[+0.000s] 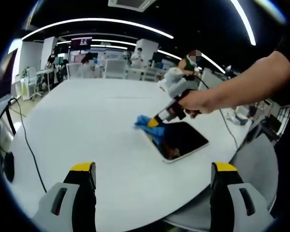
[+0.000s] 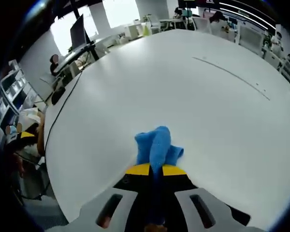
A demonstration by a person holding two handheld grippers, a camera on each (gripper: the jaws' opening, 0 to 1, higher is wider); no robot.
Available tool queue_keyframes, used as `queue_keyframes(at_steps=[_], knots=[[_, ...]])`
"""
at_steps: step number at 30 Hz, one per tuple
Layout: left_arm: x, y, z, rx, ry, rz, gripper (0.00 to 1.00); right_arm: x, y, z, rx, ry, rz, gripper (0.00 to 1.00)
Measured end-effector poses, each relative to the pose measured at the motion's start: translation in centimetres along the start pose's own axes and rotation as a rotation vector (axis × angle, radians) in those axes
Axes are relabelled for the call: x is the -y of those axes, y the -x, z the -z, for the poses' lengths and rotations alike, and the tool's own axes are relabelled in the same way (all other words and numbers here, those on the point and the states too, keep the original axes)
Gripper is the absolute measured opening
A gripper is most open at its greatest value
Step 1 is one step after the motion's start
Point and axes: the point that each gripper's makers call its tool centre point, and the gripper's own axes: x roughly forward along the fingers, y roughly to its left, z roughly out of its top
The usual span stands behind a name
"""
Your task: Wipe the mirror surface with the cleaning cloth until all visible marks leave the cleaned area.
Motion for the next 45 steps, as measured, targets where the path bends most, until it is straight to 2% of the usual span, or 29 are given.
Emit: queue_keyframes(at_steps=[23,34,45], knots=[[-0.5,0.3,-0.6,0.009,-0.014,-0.017,0.99,-0.1,0.0,-0.2,0.001,0.031,-0.012,0.01],[1.2,0.1,-0.5,-0.009,-0.142,0.033,1.0,0.0,0.1,-0.1,0.001,0.032,-0.008,0.01],[0.4,-0.2,-1.3,-0.002,-0.138,0.022,1.0,0.9,0.5,0.4,-0.003,0.026,0.005,0.01]])
